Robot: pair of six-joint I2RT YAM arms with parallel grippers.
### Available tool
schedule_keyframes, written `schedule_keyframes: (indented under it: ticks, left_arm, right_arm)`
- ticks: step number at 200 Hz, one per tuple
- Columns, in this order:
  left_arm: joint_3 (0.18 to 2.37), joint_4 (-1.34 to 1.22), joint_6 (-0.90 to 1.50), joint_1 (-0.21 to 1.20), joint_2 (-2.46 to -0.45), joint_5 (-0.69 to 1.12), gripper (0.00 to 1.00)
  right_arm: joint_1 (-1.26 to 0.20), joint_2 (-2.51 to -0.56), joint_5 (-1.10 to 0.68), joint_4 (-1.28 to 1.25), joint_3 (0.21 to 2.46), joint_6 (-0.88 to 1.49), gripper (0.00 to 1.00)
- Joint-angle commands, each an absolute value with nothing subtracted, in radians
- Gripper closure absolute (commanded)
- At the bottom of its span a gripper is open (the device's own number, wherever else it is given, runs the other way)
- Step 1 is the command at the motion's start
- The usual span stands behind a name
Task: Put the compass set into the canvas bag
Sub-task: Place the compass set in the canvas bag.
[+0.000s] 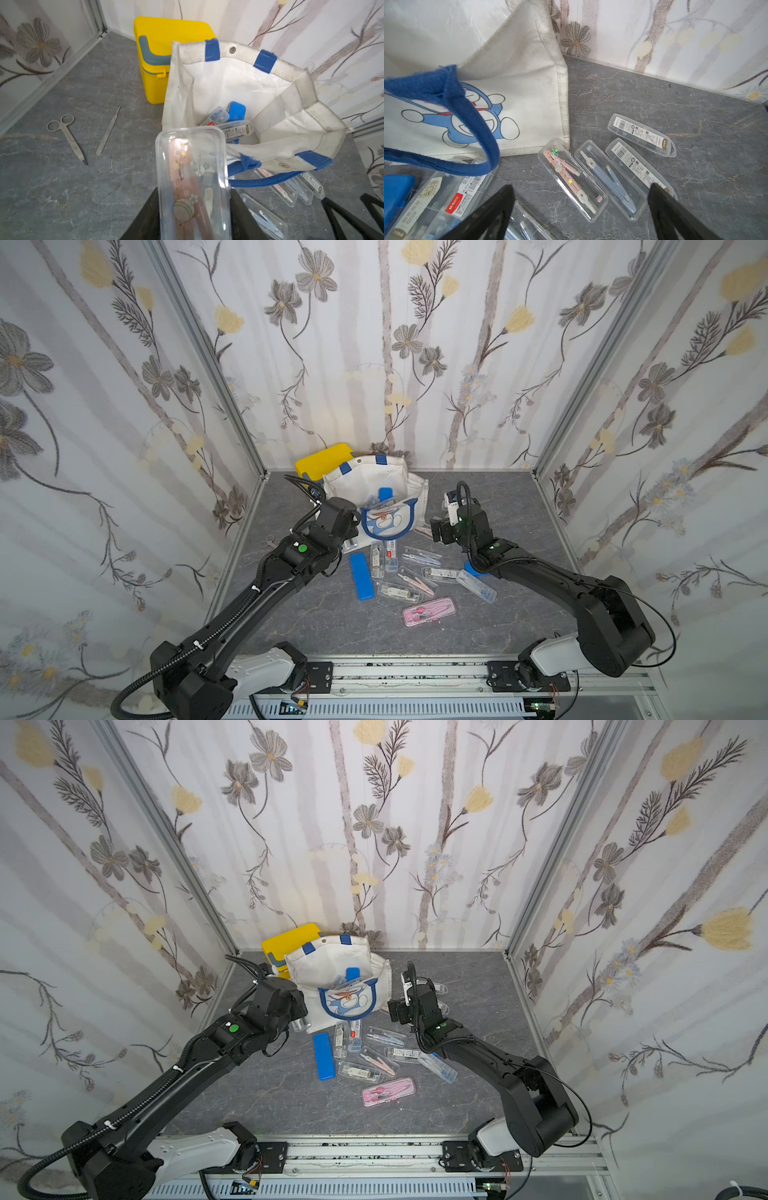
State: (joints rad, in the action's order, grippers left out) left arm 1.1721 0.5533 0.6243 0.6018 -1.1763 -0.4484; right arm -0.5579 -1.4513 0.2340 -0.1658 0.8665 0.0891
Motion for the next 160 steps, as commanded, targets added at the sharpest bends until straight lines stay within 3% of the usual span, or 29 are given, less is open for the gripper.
schedule_keyframes:
  ticks: [1, 65, 160]
  left_arm:
    - [1.264, 0.497, 0.513, 0.583, -1.227, -0.429, 0.56]
    - [1.583, 0.463, 0.427, 0.491, -1.542, -0.298, 0.56]
    - [1.993, 0.498, 0.483, 0.468, -2.045, -0.276, 0.56]
  right_arm:
    - [-0.558, -1.435, 0.235, -0.189, 0.857, 0.1, 0.01]
    - [-0.552, -1.408, 0.248, -0.188, 0.815, 0.107, 0.01]
    - [-0.545, -1.391, 0.26, -0.179, 0.778, 0.121, 0.01]
